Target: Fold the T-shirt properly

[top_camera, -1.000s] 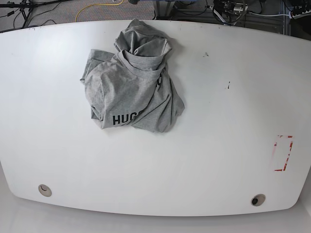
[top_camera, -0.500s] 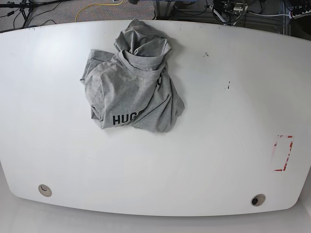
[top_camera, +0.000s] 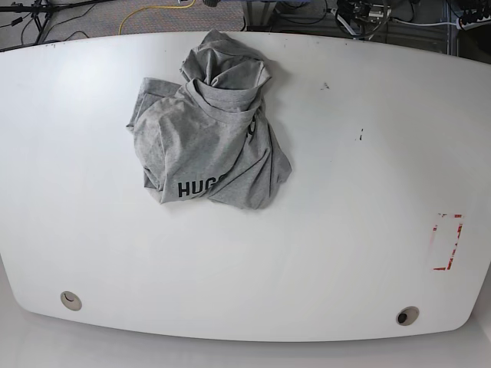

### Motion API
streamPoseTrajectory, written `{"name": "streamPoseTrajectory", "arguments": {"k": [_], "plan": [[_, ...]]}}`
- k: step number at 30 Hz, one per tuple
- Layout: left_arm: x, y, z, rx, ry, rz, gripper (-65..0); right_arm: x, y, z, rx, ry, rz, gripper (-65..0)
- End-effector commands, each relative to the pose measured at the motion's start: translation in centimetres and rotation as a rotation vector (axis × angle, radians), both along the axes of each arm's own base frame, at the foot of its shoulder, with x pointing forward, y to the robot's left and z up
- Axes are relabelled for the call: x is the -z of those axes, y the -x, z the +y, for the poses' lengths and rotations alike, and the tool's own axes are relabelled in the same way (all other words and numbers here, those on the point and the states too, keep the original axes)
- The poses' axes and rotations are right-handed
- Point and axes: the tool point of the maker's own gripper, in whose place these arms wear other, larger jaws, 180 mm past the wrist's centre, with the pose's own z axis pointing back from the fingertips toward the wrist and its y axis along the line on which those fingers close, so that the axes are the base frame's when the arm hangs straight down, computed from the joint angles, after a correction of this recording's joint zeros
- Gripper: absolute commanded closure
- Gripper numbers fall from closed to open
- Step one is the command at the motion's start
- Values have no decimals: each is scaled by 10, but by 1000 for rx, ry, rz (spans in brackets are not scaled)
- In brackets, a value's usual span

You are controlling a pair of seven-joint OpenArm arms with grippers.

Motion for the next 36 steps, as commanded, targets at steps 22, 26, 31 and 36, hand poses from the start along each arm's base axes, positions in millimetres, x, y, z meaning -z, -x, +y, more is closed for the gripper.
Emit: {"name": "streamPoseTrajectory", "arguments": {"k": [22, 26, 31, 36], "plan": [[-2, 2, 6, 5, -10, -19, -223, -2, 8, -7, 8, 15, -1, -118], [-2, 0, 5, 5, -8, -23, -224, -2, 7, -6, 9, 12, -3, -119], [-2, -2, 4, 5, -6, -26, -223, -2, 7, -6, 10, 9, -3, -119], [-2, -5, 4, 5, -7, -27, -222, -2, 6, -5, 12, 8, -6, -119]]}}
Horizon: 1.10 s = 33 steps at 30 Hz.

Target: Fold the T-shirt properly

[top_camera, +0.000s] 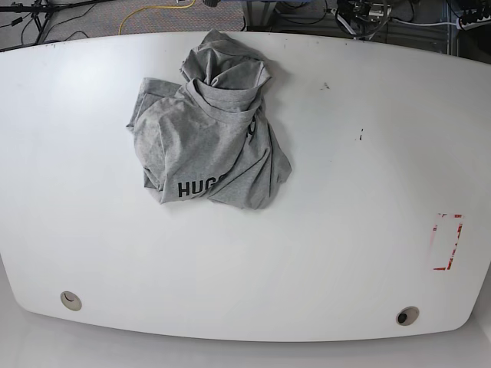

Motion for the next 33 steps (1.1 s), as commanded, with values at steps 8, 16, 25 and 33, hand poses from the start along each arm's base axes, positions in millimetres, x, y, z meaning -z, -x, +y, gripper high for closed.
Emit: {"name": "streamPoseTrajectory", "arguments": {"k": [8, 16, 25, 33], "plan": [[-1, -7, 4, 4, -8, -6, -220, -1, 5, 0, 6, 0, 0, -117], [-1, -11, 4, 4, -8, -10, -219, -1, 6, 1, 6, 0, 2, -118], [-1, -12, 7, 6, -14, -14, -219, -2, 9, -1, 6, 3, 3, -116], [-1, -11, 5, 8, -12, -9, -199, -2, 10, 0, 6, 3, 9, -115]]}}
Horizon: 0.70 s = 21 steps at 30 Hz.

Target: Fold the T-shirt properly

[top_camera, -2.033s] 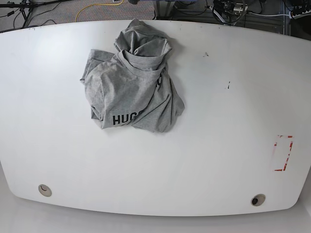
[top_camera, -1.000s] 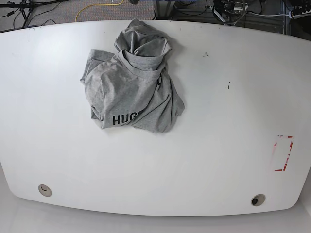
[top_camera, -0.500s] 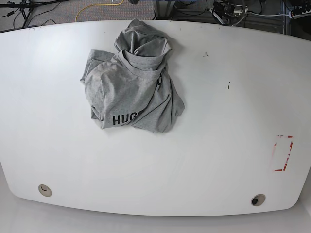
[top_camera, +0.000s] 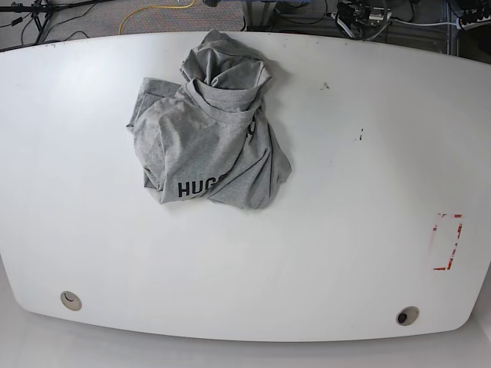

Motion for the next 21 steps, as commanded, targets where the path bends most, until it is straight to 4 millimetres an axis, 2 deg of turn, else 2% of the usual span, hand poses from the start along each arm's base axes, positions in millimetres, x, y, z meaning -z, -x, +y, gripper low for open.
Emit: {"name": "streamPoseTrajectory", "arguments": {"k": [1, 8, 14, 21], "plan": [[-1, 0, 5, 6, -11, 1, -191, -1, 7, -1, 4, 4, 11, -115], [-1, 1, 7, 4, -15, 10, -151, -1, 6, -1, 5, 4, 9, -115], [-1, -2, 5, 2, -10, 1, -194, -2, 10, -2, 0, 4, 17, -116], [-1, -3, 4, 6, -9, -7, -200, -2, 8, -1, 1, 3, 11, -116]]}}
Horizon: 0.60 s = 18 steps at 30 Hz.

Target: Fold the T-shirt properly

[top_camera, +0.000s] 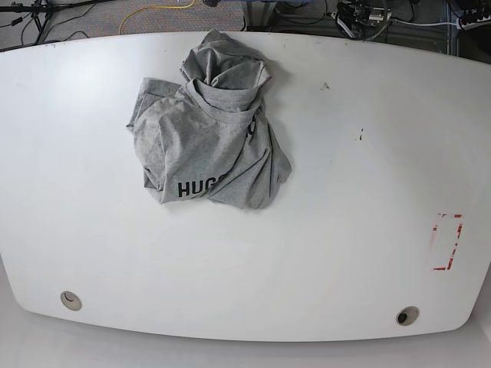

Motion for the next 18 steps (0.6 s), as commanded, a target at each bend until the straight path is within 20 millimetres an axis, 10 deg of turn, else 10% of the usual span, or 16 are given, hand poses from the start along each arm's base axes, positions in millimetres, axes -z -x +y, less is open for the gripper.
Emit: {"name": "streamPoseTrajectory", "arguments": {"k": [1, 18], "plan": [[-1, -4, 4, 6, -8, -13, -201, -2, 10, -2, 4, 4, 14, -116], [-1, -2, 3, 5, -7, -11, -191, -2, 10, -1, 7, 0, 10, -118]]}}
